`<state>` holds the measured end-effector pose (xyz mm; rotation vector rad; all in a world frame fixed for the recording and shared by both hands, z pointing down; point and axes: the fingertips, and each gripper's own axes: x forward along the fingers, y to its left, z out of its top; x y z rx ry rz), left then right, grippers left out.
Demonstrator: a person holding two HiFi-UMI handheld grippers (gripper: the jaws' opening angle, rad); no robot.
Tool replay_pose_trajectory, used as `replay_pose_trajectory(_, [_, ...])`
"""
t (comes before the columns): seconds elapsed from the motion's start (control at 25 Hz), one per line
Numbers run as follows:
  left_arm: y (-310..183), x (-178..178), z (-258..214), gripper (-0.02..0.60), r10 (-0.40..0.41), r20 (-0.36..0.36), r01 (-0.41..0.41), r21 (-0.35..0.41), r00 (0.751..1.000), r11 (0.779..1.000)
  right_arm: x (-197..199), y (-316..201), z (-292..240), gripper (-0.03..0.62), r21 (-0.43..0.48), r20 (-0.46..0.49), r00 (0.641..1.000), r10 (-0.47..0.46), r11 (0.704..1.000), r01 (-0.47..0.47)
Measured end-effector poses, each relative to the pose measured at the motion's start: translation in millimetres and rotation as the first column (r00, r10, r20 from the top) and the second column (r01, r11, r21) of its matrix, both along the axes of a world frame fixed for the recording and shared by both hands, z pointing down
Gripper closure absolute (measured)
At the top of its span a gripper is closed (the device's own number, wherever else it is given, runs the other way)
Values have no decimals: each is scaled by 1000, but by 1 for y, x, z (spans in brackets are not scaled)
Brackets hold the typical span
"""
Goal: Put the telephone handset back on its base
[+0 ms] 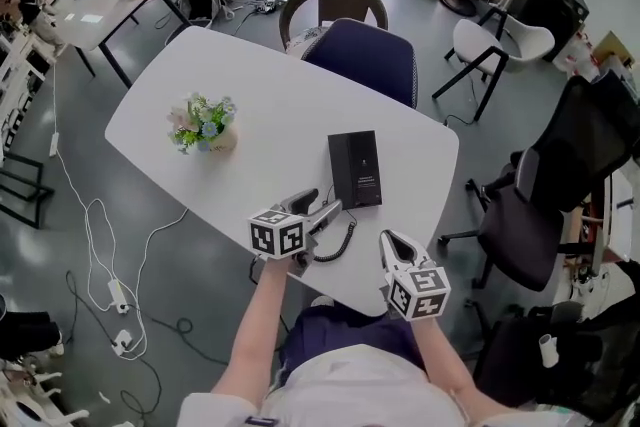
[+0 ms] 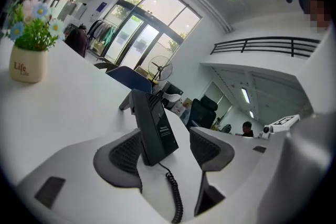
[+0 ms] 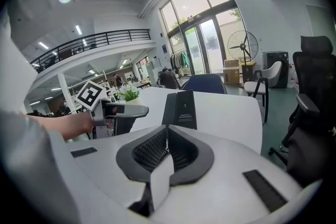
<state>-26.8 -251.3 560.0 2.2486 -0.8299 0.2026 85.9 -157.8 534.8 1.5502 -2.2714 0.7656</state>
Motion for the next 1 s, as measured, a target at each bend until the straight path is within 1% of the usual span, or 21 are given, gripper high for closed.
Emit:
replay_pose_trajectory(0.12, [26, -9, -8, 287, 9, 74, -14, 72, 997, 997, -2, 11, -5, 559, 18, 0, 1000, 16, 1000, -16])
replay_pose_trajectory(0.16, [34, -12, -12, 301, 8, 92, -17, 97, 996, 995, -3, 14, -6, 559, 25, 3, 1000, 23, 999, -23])
replay_pose_trajectory(0.24, [49, -16, -21, 362, 4, 106, -19, 139, 994, 990, -3, 19, -10, 559, 40, 8, 999, 38, 998, -38])
replay_pose_trajectory(0.32, [63, -20, -29, 368, 0, 98, -16, 161, 995, 987, -4, 24, -14, 558, 56, 9, 999, 49, 997, -49])
replay_pose_trajectory(0.56, [105, -34, -45, 368, -26, 44, 17, 193, 999, 981, -8, 47, -24, 558, 87, 9, 997, 74, 993, -74])
replay_pose_trajectory(0.68, [118, -41, -58, 372, -48, 13, 44, 239, 999, 970, -6, 54, -30, 557, 103, 9, 996, 88, 991, -88])
replay_pose_trajectory(0.84, [130, -55, -79, 445, -77, 5, 71, 325, 997, 943, -4, 59, -43, 557, 136, 20, 993, 114, 984, -116])
replay_pose_trajectory(1.0, [138, -66, -101, 514, -78, 20, 64, 402, 997, 914, -6, 64, -61, 558, 189, 14, 993, 121, 974, -121])
